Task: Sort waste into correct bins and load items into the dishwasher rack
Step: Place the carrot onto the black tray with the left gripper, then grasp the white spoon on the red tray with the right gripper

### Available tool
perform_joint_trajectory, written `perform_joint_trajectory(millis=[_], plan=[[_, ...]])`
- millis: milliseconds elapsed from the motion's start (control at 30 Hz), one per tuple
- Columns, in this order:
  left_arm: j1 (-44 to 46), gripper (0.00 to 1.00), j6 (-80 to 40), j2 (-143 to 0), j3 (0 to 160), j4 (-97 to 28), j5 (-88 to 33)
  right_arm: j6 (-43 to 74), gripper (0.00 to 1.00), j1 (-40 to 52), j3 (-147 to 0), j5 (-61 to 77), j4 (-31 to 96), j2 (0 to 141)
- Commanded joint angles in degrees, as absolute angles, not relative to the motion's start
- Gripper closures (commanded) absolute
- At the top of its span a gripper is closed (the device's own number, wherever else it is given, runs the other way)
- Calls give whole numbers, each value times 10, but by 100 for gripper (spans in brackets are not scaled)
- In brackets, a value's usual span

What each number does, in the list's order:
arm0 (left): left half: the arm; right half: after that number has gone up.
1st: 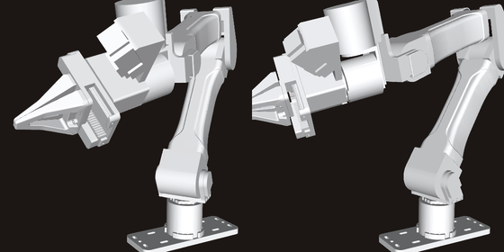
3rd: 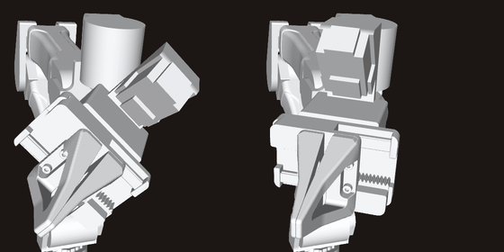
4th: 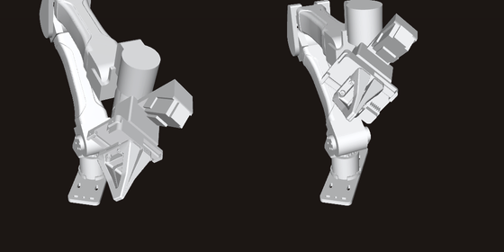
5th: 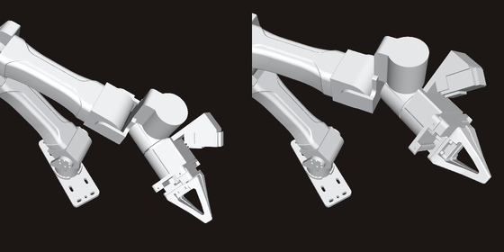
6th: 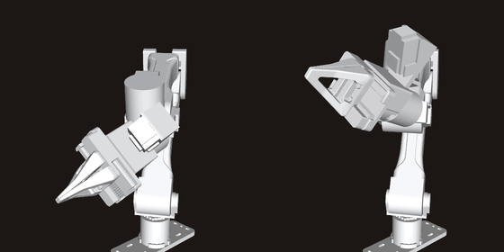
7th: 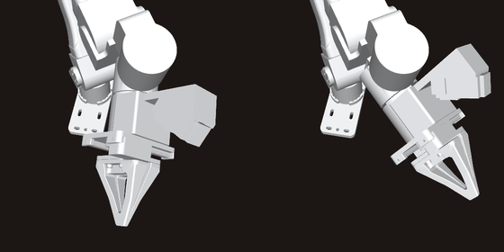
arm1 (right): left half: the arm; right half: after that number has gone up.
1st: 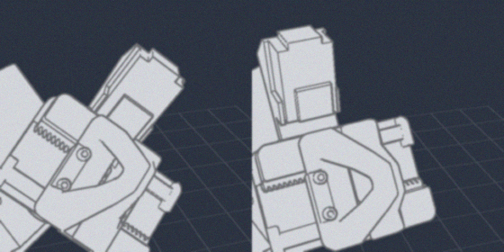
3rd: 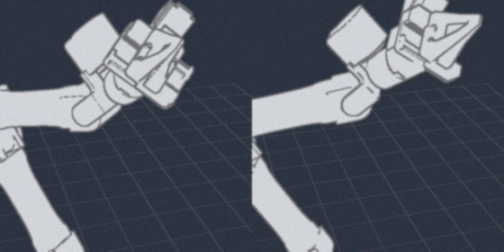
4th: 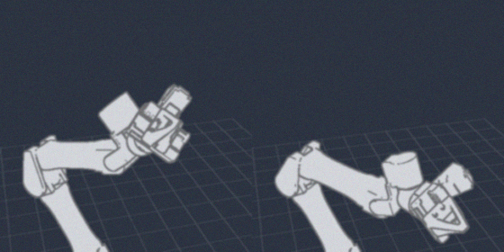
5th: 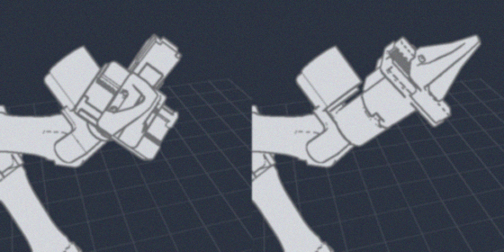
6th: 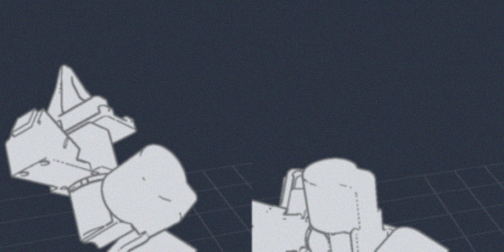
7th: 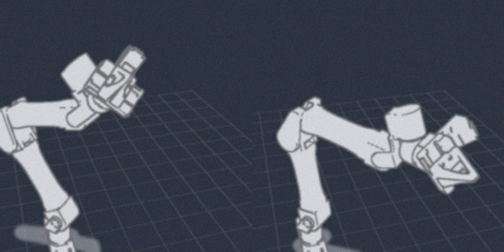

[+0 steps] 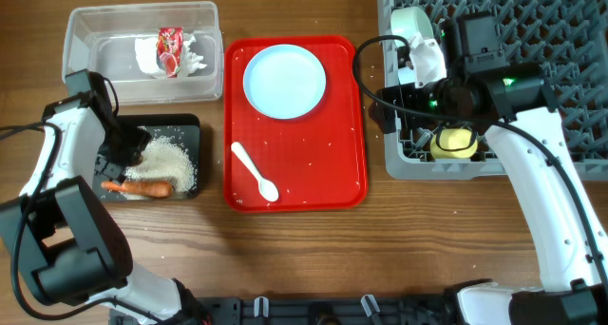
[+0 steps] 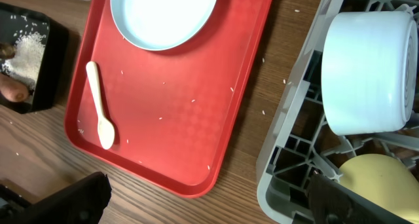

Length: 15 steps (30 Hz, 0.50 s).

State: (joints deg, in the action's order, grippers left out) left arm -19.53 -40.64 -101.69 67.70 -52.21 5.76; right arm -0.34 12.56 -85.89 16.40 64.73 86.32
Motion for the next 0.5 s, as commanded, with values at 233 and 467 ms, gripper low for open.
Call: perform_joint_trajectory(millis=[233, 467], plan=[[-100, 28, -289, -872, 715, -578, -96, -14, 0, 123, -869, 158, 645, 868], [74, 22, -400, -869, 712, -595, -25, 4, 0, 130, -869, 230, 637, 868]])
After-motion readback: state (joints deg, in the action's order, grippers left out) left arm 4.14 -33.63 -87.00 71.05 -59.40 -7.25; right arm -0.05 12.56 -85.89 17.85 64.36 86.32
